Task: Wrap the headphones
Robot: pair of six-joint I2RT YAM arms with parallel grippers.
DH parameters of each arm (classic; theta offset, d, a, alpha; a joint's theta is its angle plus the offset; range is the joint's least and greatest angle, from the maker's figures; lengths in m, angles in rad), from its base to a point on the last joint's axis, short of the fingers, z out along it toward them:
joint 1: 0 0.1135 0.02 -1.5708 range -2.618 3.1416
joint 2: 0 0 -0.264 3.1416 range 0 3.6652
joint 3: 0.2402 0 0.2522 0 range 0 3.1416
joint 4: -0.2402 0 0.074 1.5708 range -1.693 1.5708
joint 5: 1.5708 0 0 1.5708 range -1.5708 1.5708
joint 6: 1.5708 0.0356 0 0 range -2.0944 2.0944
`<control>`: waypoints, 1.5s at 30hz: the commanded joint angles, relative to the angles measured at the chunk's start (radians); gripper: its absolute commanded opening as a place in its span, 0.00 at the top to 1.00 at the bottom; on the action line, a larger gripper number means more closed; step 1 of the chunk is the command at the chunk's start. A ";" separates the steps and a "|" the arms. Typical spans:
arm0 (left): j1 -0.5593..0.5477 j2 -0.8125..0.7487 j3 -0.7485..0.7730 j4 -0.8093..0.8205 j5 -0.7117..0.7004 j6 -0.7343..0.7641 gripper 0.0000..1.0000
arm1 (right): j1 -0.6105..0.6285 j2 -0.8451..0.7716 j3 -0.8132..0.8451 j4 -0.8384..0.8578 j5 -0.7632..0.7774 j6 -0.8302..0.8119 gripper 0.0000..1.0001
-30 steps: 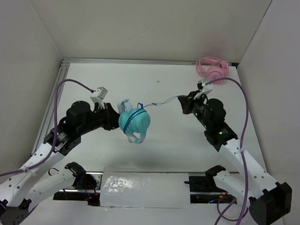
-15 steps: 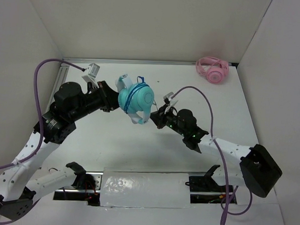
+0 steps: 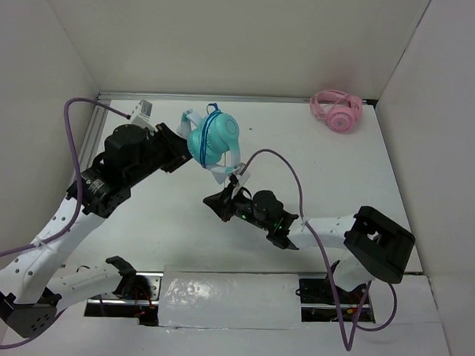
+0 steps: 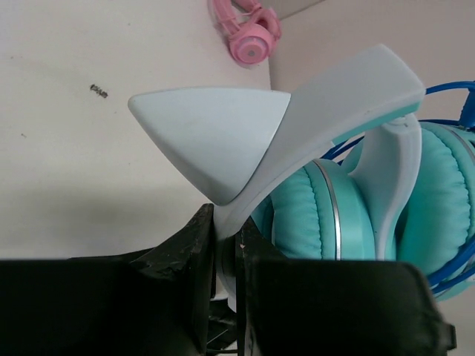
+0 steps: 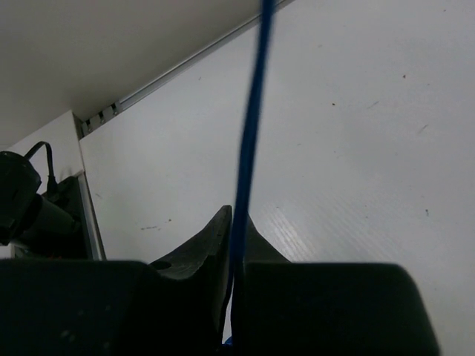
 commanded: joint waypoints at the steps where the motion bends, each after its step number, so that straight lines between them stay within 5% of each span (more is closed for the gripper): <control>1: 0.005 -0.003 0.084 0.156 -0.086 -0.127 1.00 | 0.061 0.039 0.002 0.106 0.044 0.012 0.89; 20: 0.004 0.292 0.293 -0.116 -0.353 -0.371 1.00 | 0.280 -0.009 0.063 -0.084 0.368 -0.121 0.91; 29: 0.004 0.385 0.325 -0.237 -0.465 -0.457 1.00 | 0.349 -0.162 0.144 -0.474 0.436 -0.062 0.94; 38: -0.050 0.438 0.264 -0.295 -0.532 -0.487 1.00 | 0.345 -0.173 0.477 -1.008 0.697 0.072 0.92; 45: -0.087 0.435 0.213 -0.288 -0.500 -0.482 1.00 | 0.254 -0.198 0.474 -0.929 0.395 0.087 0.91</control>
